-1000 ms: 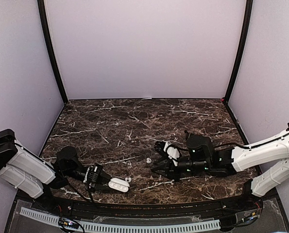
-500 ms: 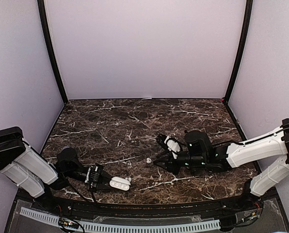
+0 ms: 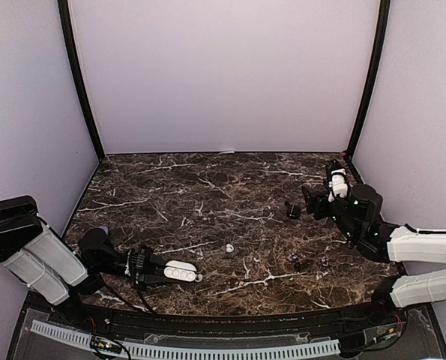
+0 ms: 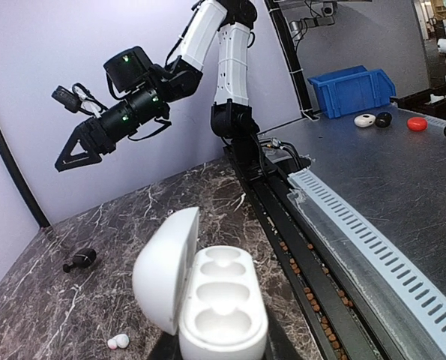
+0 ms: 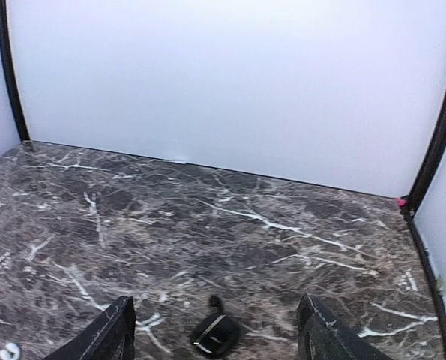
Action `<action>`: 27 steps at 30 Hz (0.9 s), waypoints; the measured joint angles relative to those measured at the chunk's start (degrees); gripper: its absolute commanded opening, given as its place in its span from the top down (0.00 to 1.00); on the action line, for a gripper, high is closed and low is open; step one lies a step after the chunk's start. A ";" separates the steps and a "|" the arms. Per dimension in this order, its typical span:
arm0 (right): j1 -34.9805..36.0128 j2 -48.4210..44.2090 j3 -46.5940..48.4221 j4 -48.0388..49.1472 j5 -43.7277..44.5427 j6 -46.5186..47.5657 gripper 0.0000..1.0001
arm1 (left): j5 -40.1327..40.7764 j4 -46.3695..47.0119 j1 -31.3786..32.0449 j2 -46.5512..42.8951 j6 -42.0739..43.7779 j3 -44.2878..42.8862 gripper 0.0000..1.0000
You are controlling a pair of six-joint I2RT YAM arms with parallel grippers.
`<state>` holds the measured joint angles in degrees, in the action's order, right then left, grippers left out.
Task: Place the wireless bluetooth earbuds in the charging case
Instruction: Pick up the left earbud from the center of the board.
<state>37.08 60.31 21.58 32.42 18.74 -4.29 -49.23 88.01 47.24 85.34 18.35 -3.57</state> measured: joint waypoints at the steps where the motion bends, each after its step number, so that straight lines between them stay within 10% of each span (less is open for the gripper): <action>1: -1.42 -0.50 -0.98 1.14 0.72 1.51 0.27 | 0.00 -0.31 -0.15 -0.74 -0.20 -0.02 1.00; 27: -22.12 12.76 -17.09 37.24 -8.13 10.40 0.28 | 0.70 -5.66 -0.22 -5.62 -4.07 -0.96 1.00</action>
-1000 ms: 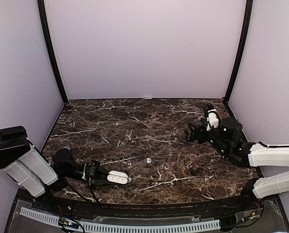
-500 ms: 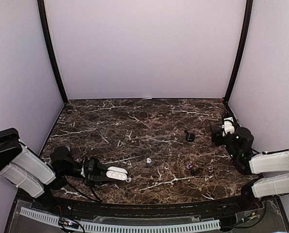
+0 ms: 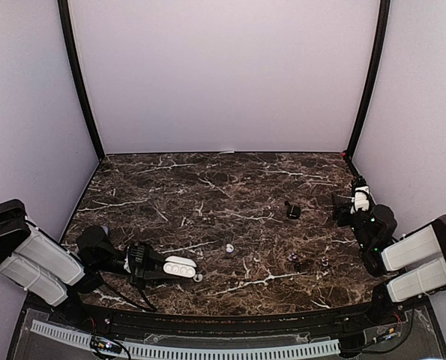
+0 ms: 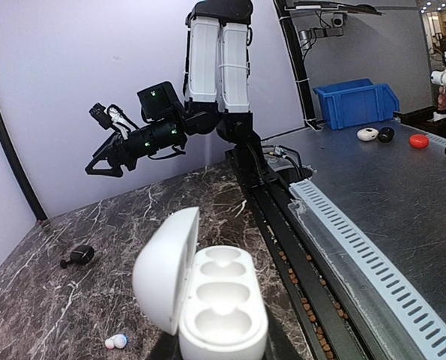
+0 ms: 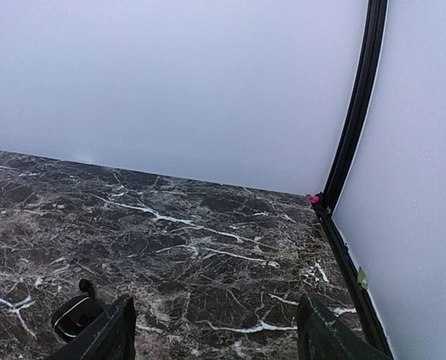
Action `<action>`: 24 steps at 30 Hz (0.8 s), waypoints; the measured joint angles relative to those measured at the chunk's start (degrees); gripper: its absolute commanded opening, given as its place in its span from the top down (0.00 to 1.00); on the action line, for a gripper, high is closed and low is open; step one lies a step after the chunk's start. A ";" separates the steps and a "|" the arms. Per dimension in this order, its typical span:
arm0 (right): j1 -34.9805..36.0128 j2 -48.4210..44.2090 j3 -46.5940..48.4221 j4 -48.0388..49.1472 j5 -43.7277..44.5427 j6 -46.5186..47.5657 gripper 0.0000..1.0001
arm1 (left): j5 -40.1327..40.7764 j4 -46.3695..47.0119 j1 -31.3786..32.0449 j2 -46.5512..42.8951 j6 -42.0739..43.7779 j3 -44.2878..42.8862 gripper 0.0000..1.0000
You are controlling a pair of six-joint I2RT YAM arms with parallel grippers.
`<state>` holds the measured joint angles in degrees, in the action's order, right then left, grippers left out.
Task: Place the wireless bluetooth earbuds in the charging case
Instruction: Pick up the left earbud from the center of the board.
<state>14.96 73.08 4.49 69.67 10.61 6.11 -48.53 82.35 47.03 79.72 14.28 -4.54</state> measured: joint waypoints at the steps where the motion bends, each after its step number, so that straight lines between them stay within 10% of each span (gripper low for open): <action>1: -0.31 0.00 0.22 0.09 -0.57 -0.15 0.28 | 0.02 -0.28 0.00 -0.39 0.02 0.00 1.00; 24: -1.44 1.99 0.59 1.86 -3.48 2.78 0.27 | 2.14 -2.03 -0.31 -0.59 0.02 0.00 1.00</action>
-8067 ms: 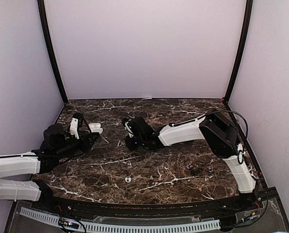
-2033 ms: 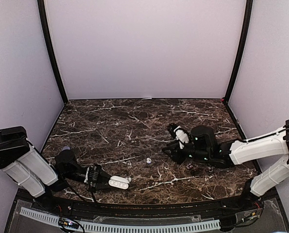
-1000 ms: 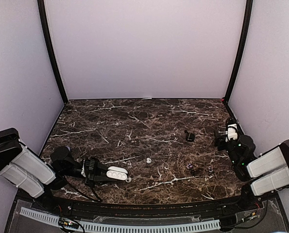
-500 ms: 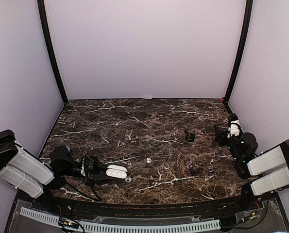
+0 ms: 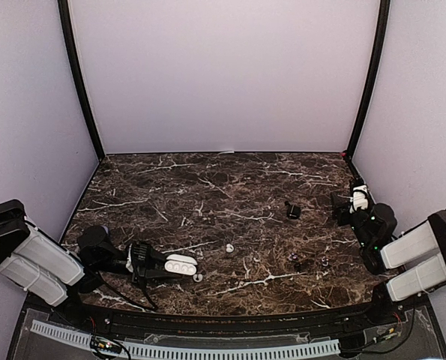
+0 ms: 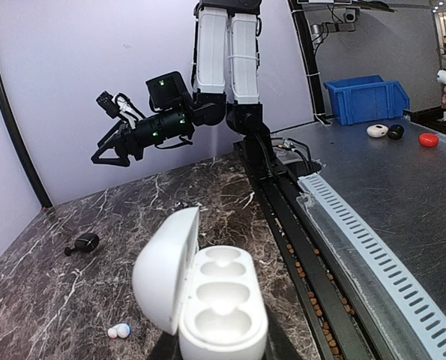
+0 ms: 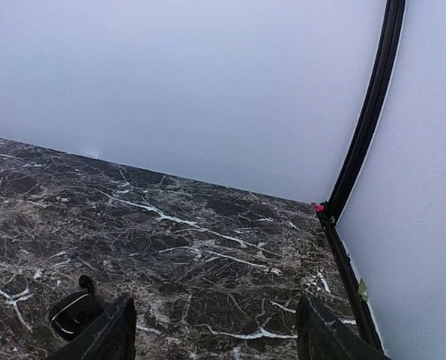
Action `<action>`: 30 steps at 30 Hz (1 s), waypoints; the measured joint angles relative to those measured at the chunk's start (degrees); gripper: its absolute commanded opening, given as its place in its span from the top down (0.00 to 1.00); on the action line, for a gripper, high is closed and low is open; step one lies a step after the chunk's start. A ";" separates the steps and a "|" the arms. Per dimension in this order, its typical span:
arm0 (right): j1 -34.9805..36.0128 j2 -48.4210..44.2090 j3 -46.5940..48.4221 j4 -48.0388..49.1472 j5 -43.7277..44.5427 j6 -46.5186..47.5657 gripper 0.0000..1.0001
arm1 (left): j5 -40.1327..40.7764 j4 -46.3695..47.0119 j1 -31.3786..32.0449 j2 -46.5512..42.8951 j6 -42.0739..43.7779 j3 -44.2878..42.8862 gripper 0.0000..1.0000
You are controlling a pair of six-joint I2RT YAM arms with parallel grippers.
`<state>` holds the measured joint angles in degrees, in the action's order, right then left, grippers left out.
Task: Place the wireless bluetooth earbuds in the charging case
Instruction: Pick up the left earbud from the center of the board.
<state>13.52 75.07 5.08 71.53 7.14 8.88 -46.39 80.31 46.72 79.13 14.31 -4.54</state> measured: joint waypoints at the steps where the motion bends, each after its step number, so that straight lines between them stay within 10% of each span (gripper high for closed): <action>1: -0.31 0.22 0.15 0.04 -0.09 0.11 0.27 | 0.00 0.07 -0.09 0.02 0.00 0.00 1.00; 20: -8.70 11.76 3.52 7.85 -4.63 -3.65 0.27 | 0.02 1.51 -1.57 1.84 -1.49 0.00 1.00; 23: -8.70 12.57 3.43 8.52 -4.61 -3.80 0.02 | 0.02 1.49 -1.62 1.84 -1.49 0.00 1.00; 30: -8.74 12.81 3.43 9.51 -4.61 -4.46 0.01 | 0.04 1.49 -1.62 1.84 -1.49 0.00 1.00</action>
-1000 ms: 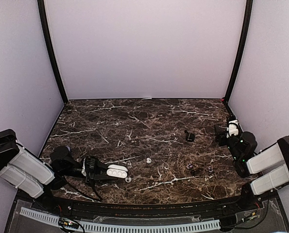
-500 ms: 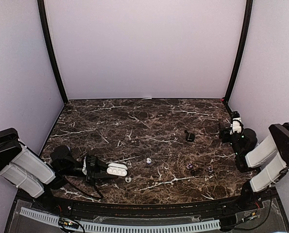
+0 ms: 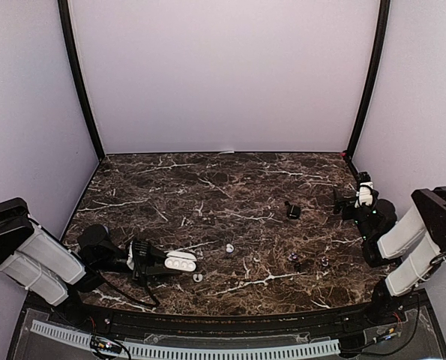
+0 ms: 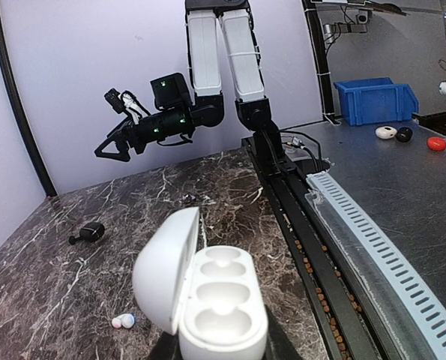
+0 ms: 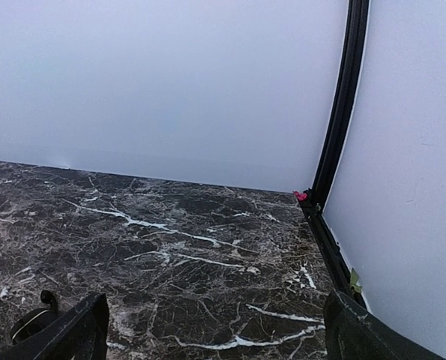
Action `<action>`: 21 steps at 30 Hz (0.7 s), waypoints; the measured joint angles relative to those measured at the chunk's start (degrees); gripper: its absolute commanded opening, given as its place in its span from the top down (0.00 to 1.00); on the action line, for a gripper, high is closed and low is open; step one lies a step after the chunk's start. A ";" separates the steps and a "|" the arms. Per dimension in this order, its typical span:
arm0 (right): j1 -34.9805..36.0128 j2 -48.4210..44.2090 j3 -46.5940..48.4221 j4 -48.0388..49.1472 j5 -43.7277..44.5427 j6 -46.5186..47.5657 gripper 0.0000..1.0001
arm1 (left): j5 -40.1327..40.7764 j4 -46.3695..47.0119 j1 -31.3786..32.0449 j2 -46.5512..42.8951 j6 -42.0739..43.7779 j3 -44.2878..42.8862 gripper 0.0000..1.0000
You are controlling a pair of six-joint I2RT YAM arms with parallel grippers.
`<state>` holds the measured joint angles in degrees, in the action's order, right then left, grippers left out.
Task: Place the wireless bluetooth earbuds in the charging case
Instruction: Pick up the left earbud from the center of the board.
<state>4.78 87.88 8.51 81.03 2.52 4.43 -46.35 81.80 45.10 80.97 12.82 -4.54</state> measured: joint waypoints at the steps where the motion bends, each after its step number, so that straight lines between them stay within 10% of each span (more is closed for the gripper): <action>1: -0.02 0.00 0.00 0.02 -0.02 -0.02 0.01 | 0.04 0.00 0.00 0.00 0.00 0.00 1.00; 21: -1.11 0.00 0.24 -0.94 -0.24 -0.59 0.01 | 1.46 -0.07 -0.26 -0.44 -0.11 -0.04 1.00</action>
<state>3.66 87.88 8.75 80.09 2.28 3.84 -44.88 81.73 44.84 80.53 12.71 -4.58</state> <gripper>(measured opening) 0.993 0.247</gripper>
